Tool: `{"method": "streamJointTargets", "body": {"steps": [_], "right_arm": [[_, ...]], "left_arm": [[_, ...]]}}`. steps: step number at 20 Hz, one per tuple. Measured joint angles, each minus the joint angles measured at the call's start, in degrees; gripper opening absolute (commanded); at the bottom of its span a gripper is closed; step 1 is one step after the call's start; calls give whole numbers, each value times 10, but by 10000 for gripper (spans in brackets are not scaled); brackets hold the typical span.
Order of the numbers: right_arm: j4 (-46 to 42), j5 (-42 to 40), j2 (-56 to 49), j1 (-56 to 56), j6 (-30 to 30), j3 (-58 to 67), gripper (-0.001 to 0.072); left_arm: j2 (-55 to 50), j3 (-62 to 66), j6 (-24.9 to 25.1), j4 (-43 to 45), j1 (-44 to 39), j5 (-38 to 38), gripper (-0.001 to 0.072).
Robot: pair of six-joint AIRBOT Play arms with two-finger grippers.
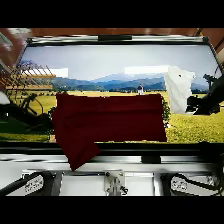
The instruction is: Fold the shirts.
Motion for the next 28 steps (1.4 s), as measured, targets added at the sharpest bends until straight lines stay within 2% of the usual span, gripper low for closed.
{"method": "streamJointTargets", "body": {"steps": [3,6,13,15,16,17,18,19,23,28], "right_arm": [[20,16,21,-18,-9,-40,475],[39,31,29,-26,-17,-59,475],[53,41,33,-29,-25,-70,475],[53,42,33,-30,-25,-71,475],[54,42,33,-30,-25,-71,476],[54,43,33,-30,-25,-73,476],[55,45,33,-30,-25,-79,560],[55,45,33,-30,-26,-90,616],[78,47,33,-30,-48,-179,616],[136,100,33,-30,-69,-277,611]], "left_arm": [[78,-138,19,-32,34,29,477],[109,-219,32,-46,43,54,477],[84,-271,42,-64,-2,122,469],[68,-274,42,-80,-18,131,431],[63,-274,42,-89,-25,140,363],[58,-275,42,-94,-31,152,222],[54,-276,42,-96,-35,163,97],[51,-276,42,-96,-38,176,29],[47,-276,45,-104,-44,184,30],[47,-261,57,-100,-46,179,30]]}}
